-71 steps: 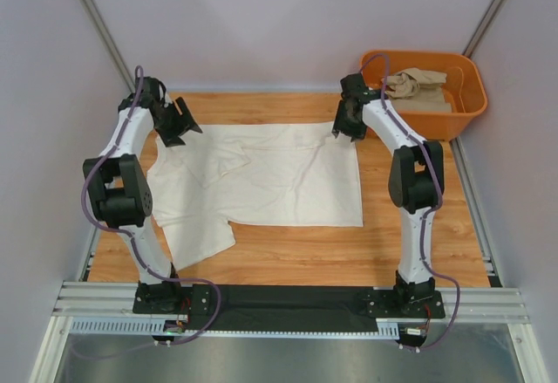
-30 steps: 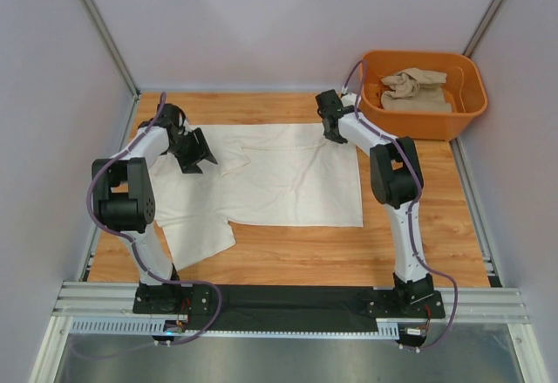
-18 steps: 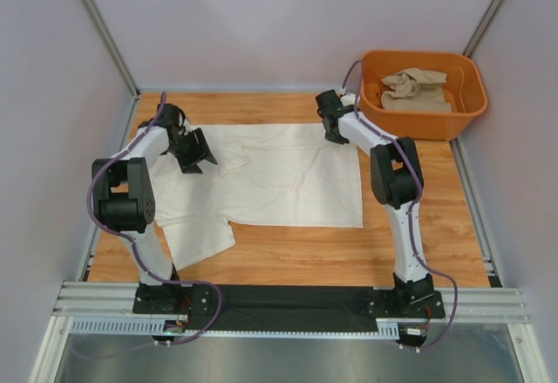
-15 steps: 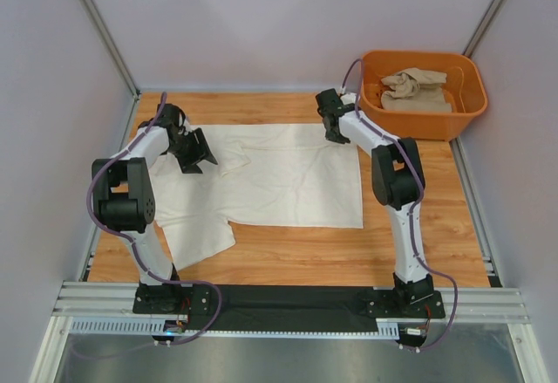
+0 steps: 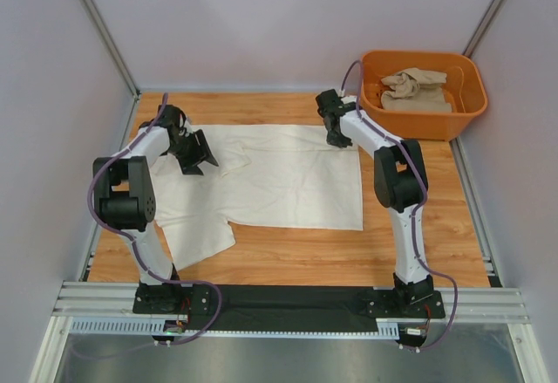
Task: Fold and stack the t-shirts
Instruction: Fold the tshirt
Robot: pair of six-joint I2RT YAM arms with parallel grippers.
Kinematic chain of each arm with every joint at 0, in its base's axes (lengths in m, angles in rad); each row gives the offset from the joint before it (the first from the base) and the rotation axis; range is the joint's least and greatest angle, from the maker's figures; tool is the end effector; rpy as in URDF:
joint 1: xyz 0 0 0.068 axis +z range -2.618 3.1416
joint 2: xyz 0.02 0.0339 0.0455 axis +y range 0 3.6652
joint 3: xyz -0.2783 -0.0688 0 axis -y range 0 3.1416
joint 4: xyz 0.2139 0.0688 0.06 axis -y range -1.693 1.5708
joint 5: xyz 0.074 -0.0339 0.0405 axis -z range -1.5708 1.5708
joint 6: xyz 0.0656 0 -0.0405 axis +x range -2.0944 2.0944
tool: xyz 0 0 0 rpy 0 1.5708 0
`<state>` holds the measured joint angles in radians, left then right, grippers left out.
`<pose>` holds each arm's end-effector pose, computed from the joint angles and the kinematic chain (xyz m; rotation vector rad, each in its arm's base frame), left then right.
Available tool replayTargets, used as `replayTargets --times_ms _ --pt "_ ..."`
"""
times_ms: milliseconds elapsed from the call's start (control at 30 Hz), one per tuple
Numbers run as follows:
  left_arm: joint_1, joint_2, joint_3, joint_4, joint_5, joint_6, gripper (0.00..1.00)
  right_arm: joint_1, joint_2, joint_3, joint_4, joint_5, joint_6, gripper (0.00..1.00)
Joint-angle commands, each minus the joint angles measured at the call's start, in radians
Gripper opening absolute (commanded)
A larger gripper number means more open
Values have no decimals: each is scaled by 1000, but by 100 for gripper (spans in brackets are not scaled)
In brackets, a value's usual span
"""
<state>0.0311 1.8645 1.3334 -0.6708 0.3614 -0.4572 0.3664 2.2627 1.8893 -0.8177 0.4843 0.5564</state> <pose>0.3647 -0.0119 0.1970 -0.5833 2.7356 -0.6094 0.4475 0.1390 0.1830 0.3653 2.5476 -0.3486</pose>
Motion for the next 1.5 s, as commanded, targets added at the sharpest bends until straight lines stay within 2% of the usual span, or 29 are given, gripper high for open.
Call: replayTargets --times_ms 0,333,433,667,800,900,1067,1233,1467 --pt "4 7 27 -15 19 34 67 3 -40 -12 -34 5 17 0" --pt "16 2 61 -44 17 45 67 2 37 -4 -1 56 -45 1" --pt "24 2 79 -59 17 55 67 2 52 -2 6 60 -76 6" --pt "29 -10 87 -72 31 49 69 3 46 30 -1 28 -179 41" --pt "29 -5 81 -67 8 32 73 22 -8 82 -34 -1 -223 57" --pt "29 13 81 -58 -28 6 75 49 -46 96 -47 -62 -213 64" --pt "32 68 104 -58 -108 -23 75 111 -37 90 -40 -133 -184 66" --pt "62 165 162 -56 -88 -46 75 123 43 126 17 -236 -167 66" --pt "73 274 248 -58 -72 -67 75 123 179 200 91 -245 -191 66"
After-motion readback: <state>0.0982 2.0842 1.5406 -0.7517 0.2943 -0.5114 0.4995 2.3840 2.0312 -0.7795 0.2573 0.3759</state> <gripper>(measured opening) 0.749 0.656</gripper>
